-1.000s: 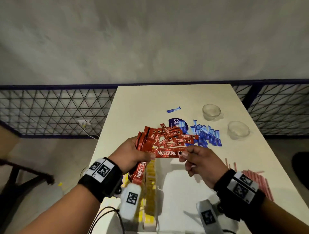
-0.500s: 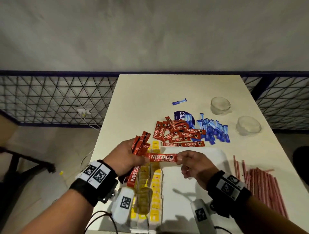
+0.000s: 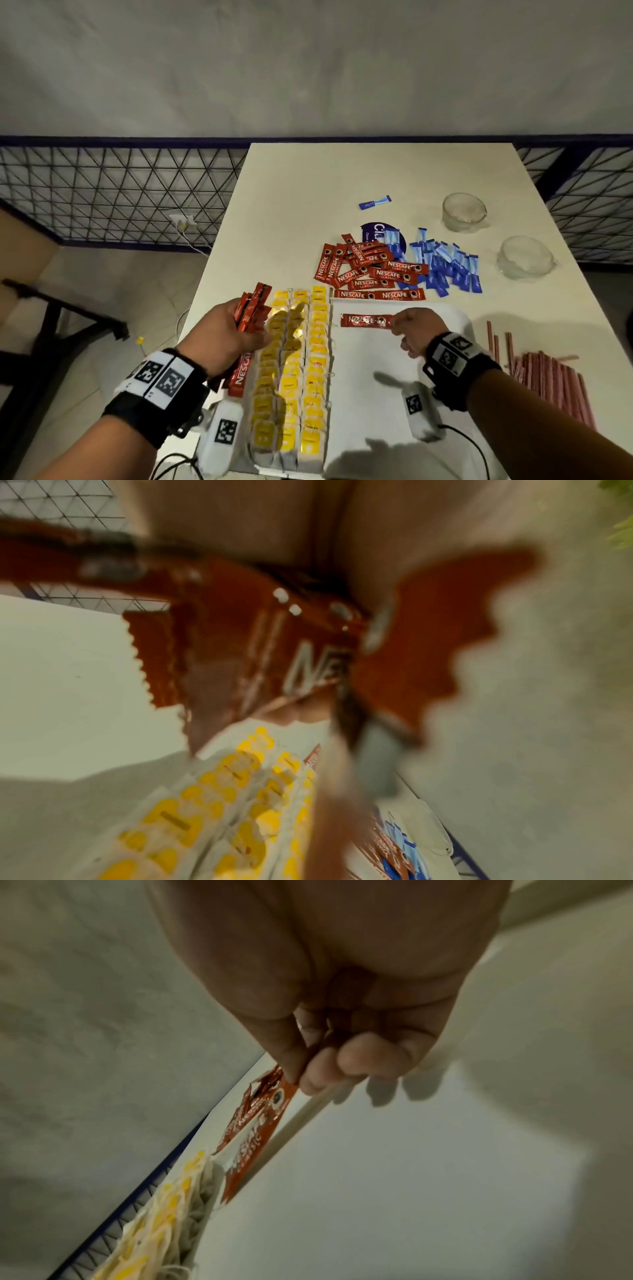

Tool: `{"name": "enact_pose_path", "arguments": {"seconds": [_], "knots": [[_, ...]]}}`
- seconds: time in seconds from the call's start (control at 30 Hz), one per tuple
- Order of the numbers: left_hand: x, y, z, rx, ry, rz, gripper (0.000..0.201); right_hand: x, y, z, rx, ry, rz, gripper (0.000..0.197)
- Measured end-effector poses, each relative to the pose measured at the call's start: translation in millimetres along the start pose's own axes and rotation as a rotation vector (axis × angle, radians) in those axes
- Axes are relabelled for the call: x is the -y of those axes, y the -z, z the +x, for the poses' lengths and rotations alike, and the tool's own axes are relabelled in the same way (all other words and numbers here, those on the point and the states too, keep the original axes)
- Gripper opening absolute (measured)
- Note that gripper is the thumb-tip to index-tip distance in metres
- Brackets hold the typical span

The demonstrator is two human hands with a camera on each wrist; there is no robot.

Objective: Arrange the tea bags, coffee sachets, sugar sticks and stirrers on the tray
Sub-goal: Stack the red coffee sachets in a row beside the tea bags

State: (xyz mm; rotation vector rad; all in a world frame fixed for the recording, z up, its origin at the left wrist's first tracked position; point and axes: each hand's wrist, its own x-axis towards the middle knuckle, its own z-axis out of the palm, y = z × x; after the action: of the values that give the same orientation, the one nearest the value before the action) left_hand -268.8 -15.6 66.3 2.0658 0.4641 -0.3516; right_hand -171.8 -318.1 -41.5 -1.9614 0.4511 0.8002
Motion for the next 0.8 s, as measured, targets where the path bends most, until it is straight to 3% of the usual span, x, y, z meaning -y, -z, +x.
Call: {"name": "enact_pose_path", "arguments": {"seconds": [0.33,0.8], "knots": [[15,8,-13,0.005,0.042,-0.007,0.026,18,-25,24,-0.202,0.075,-0.343,0.022],[25,11,-9,-0.001,0.024,-0.048,0.025,25,-37,31,-0.212,0.04,-0.449,0.026]]}}
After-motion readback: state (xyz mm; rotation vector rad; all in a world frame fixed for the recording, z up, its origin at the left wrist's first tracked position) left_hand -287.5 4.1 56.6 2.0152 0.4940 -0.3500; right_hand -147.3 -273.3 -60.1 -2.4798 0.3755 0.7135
